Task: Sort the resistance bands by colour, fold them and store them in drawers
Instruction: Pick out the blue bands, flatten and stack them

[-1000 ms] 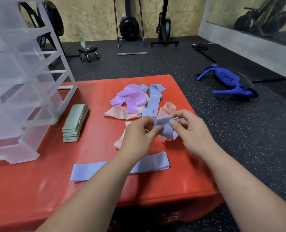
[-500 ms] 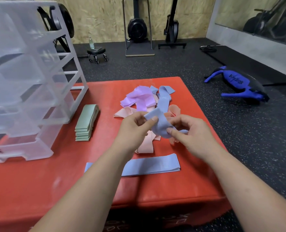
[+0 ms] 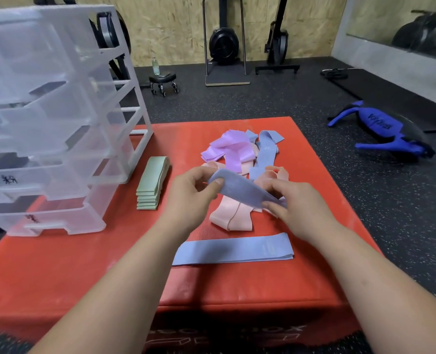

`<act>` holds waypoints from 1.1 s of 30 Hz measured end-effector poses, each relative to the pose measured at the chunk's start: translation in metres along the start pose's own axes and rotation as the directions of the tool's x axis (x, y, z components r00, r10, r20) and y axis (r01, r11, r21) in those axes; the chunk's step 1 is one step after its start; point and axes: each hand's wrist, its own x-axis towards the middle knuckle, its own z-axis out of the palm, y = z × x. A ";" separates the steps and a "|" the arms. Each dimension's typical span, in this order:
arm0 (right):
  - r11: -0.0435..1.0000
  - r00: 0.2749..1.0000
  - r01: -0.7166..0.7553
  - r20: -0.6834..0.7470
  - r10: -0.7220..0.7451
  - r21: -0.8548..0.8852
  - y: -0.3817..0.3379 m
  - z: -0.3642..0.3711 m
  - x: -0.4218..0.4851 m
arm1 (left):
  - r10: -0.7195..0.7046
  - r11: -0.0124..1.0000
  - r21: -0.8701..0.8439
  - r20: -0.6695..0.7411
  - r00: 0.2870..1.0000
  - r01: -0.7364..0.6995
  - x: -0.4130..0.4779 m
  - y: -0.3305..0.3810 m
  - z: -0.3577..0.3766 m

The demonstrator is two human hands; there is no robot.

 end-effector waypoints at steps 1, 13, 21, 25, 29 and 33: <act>0.998 1.000 -0.024 0.012 0.024 -0.054 0.006 0.001 0.001 | -0.010 1.000 -0.013 -0.043 0.999 0.010 0.001 -0.002 -0.005; 0.992 0.986 -0.125 -0.104 0.128 0.032 0.033 -0.019 0.008 | -0.215 0.975 -0.105 -0.196 0.957 0.198 0.007 -0.023 -0.042; 0.926 0.950 -0.239 -0.129 0.285 0.291 0.028 -0.024 0.006 | -0.276 0.957 -0.156 -0.225 0.934 0.245 0.008 -0.031 -0.053; 0.761 0.918 -0.285 -0.062 0.391 0.583 0.015 -0.029 0.000 | -0.296 0.952 -0.150 -0.238 0.925 0.266 0.008 -0.034 -0.063; 0.578 0.898 -0.348 0.085 0.432 0.738 0.009 -0.032 -0.011 | -0.290 0.955 -0.122 -0.173 0.941 0.272 0.002 -0.036 -0.072; 0.450 0.884 -0.438 0.281 0.374 0.779 0.013 -0.031 -0.022 | -0.293 0.955 -0.101 -0.159 0.943 0.280 -0.008 -0.035 -0.080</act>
